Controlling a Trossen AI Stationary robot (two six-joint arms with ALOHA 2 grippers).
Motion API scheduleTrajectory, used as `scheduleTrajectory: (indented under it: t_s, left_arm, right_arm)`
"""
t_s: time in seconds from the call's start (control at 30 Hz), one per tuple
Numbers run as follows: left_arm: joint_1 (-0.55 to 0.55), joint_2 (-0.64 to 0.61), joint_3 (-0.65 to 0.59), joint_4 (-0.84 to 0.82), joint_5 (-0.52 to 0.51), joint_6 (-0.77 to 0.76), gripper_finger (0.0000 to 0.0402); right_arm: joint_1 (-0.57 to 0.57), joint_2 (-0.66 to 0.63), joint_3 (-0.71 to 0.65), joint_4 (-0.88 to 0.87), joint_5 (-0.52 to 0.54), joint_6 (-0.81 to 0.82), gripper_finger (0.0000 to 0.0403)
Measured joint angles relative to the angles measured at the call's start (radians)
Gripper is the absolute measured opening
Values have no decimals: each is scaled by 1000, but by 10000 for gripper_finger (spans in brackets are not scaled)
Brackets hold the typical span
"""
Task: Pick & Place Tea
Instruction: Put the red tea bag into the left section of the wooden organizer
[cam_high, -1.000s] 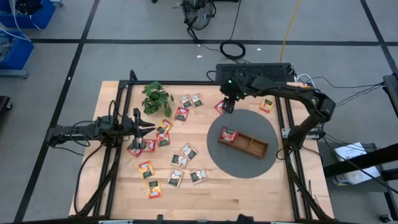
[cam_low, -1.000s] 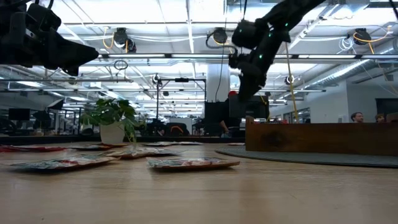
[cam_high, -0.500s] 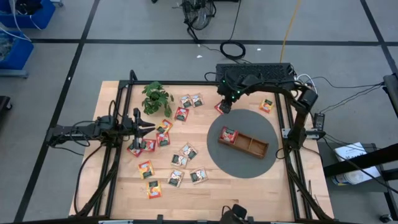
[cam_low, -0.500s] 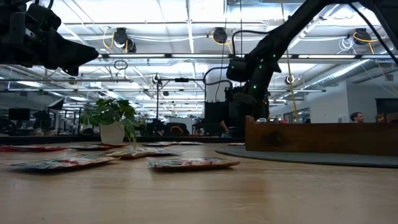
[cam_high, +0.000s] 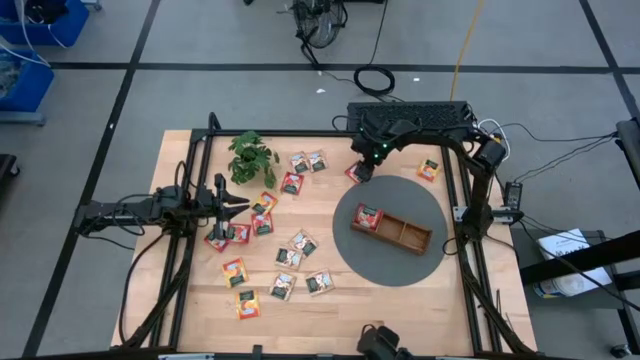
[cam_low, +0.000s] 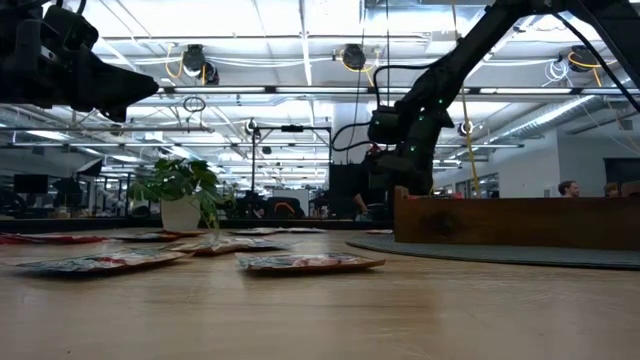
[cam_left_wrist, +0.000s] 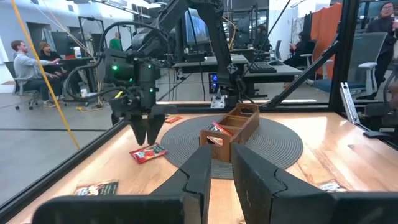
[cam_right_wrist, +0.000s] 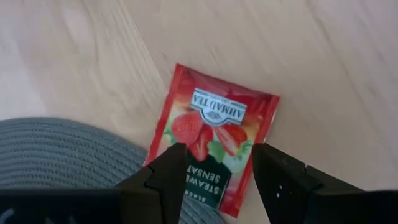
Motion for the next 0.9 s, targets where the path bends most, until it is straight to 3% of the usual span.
scheduleTrajectory:
  t_s: [0.9]
  left_arm:
    - [0, 0, 0, 0, 0, 0, 72]
  right_arm:
    - [-24, 0, -20, -106, 12, 72, 165]
